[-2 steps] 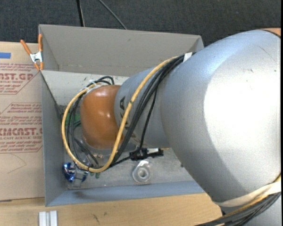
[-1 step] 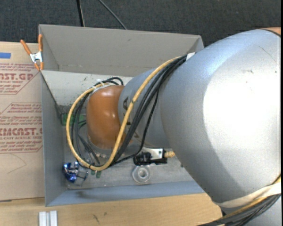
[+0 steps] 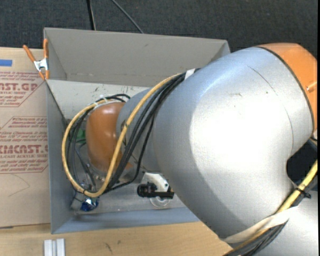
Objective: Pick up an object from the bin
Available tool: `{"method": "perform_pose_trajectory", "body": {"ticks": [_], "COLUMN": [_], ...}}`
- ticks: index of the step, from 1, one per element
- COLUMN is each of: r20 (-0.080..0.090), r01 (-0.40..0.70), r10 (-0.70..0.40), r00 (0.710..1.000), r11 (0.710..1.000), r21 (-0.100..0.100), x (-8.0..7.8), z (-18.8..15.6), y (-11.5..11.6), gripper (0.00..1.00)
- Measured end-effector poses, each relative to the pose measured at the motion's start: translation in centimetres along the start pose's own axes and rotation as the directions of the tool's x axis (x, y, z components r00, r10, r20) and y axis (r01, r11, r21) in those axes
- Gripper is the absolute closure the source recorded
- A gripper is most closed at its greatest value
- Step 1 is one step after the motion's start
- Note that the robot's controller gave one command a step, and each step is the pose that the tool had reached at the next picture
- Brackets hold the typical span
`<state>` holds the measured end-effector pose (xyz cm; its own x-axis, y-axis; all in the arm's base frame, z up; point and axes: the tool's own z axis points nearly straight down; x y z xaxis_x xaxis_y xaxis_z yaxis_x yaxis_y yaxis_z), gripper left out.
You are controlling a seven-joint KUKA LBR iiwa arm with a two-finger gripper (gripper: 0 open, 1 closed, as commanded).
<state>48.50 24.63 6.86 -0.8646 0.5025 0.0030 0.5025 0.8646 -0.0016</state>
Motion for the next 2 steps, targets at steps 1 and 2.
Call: {"method": "perform_pose_trajectory", "body": {"ticks": [1,2], "r20": [0.001,0.003], "r01": [0.001,0.0], "r10": [-0.001,0.0], "r00": [1.0,1.0], "r11": [1.0,1.0], "r21": [-0.001,-0.003], "x": [0.04,-0.06], "z": [0.05,-0.09], "y": [0.0,0.03], "gripper": [0.0,1.0]}}
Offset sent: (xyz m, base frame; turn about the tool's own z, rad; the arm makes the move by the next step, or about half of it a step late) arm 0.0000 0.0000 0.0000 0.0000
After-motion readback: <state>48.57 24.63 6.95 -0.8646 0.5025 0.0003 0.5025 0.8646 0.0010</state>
